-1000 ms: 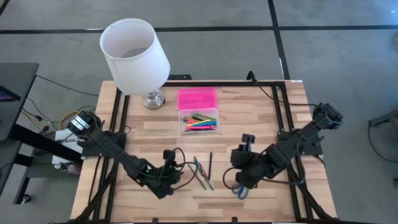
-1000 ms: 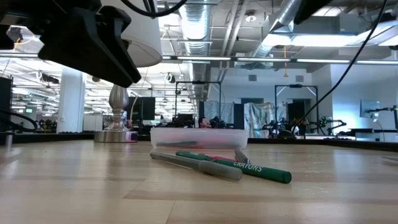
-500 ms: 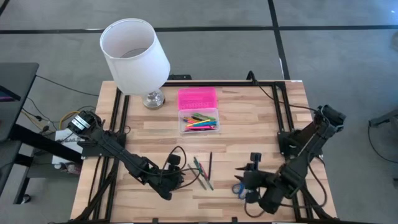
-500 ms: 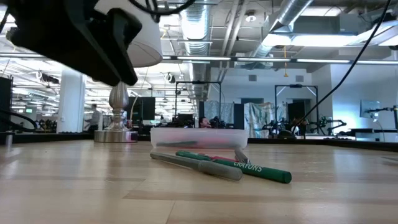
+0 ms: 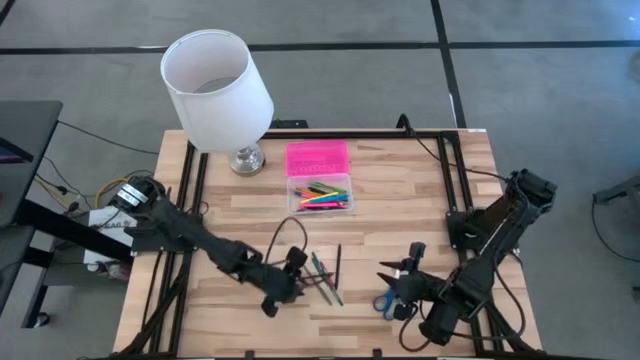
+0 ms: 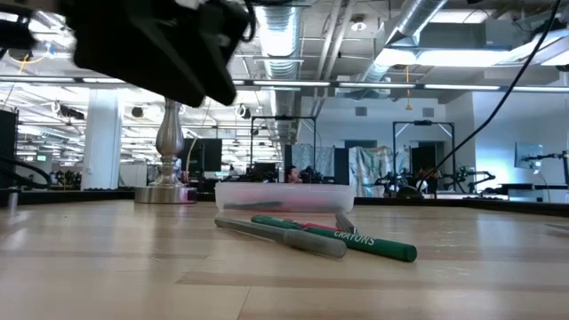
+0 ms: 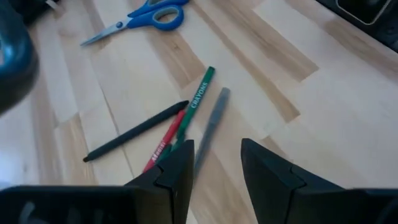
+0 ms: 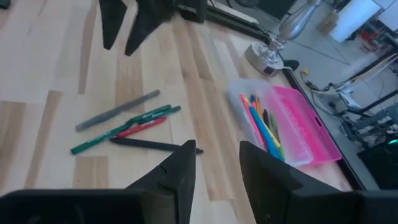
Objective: Pick & place school supplies into a supply box
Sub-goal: Put the gray pen into the pink supply box
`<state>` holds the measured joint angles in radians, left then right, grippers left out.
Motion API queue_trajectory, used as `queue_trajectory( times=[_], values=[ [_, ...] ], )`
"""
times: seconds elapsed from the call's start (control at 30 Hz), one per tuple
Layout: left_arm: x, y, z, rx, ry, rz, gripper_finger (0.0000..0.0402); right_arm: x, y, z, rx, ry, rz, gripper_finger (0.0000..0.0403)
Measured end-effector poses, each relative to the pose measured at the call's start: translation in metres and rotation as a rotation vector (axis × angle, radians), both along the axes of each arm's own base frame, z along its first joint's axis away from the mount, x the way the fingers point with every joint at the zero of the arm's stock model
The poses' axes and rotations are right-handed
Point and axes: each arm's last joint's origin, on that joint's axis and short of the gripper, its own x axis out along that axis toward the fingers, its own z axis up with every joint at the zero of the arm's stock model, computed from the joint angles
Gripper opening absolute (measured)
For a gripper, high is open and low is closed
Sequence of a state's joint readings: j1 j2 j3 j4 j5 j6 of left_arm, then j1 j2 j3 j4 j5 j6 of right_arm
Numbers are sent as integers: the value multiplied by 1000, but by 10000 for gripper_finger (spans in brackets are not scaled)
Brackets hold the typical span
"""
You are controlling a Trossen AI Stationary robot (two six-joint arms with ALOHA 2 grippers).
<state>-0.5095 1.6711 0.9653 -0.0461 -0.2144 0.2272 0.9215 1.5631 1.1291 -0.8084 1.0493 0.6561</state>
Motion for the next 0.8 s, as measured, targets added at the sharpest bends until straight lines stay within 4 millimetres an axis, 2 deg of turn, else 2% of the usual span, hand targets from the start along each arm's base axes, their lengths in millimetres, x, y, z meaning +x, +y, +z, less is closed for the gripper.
queue_trajectory(
  times=[0.2,0.47,0.8],
  values=[
    [15,24,-9,-39,44,-15,128,2,-2,-1,-2,0,-9,118],
    [32,35,-41,-21,101,-64,128,1,-1,-1,-7,4,-2,118],
    [51,44,-68,-67,186,-100,128,2,-2,-1,-7,7,-2,118]
  ],
)
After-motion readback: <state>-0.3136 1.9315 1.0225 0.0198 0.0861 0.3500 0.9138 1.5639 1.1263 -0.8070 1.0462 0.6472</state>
